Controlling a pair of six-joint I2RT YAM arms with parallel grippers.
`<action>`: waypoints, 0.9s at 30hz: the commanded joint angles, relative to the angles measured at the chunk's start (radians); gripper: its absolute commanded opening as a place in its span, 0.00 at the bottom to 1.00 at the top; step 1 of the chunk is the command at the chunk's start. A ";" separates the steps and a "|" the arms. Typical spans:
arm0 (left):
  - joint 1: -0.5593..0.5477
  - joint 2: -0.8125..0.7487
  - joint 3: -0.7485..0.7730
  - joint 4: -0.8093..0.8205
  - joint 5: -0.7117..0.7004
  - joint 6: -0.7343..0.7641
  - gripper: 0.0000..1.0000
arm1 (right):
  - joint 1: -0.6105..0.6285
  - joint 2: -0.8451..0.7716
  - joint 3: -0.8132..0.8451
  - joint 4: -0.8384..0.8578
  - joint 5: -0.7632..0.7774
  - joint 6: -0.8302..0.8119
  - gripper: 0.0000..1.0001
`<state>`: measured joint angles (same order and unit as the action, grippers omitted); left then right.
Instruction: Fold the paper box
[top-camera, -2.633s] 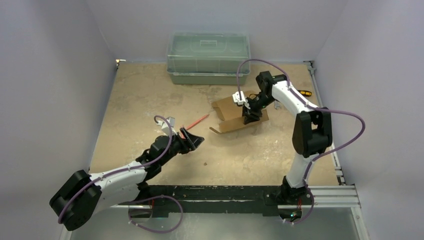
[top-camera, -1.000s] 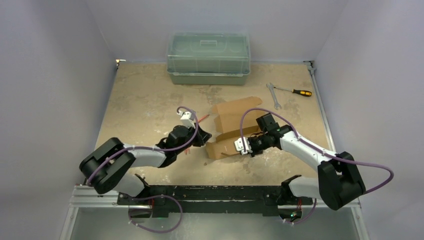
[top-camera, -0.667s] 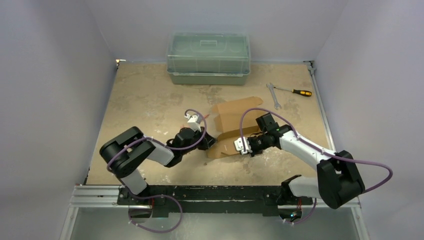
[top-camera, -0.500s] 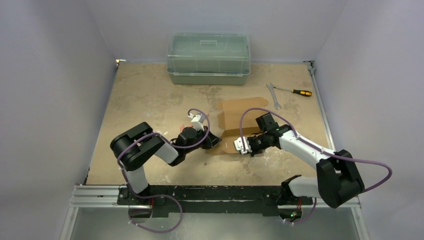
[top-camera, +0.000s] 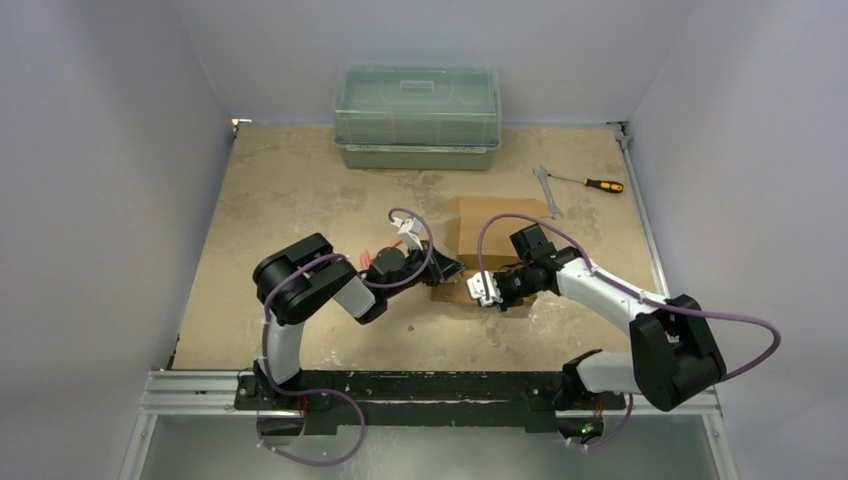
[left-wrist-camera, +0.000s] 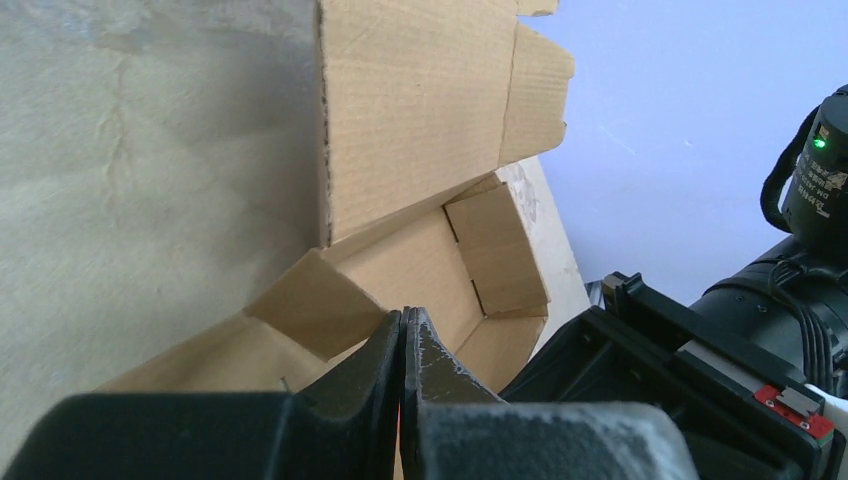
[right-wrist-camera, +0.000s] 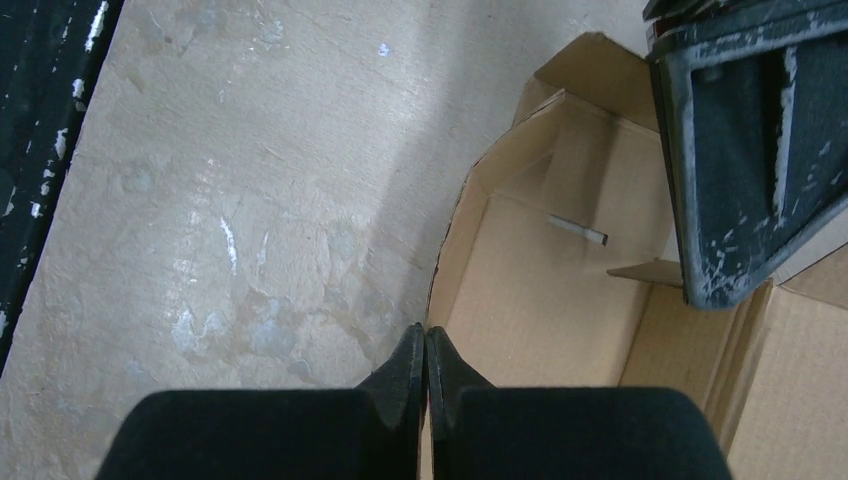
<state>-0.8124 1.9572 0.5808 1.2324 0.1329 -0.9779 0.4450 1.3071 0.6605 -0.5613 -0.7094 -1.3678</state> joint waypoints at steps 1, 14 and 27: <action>-0.004 0.071 0.035 0.009 0.008 -0.027 0.00 | 0.009 0.023 0.015 -0.010 -0.012 0.006 0.00; -0.004 -0.044 -0.011 -0.063 -0.020 0.029 0.00 | 0.008 0.038 0.029 -0.005 0.004 0.039 0.00; -0.002 -0.598 -0.142 -0.659 -0.182 0.243 0.31 | 0.008 0.055 0.036 -0.010 0.005 0.045 0.00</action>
<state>-0.8185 1.4773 0.4713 0.8032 0.0319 -0.8124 0.4454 1.3422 0.6827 -0.5465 -0.7181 -1.3392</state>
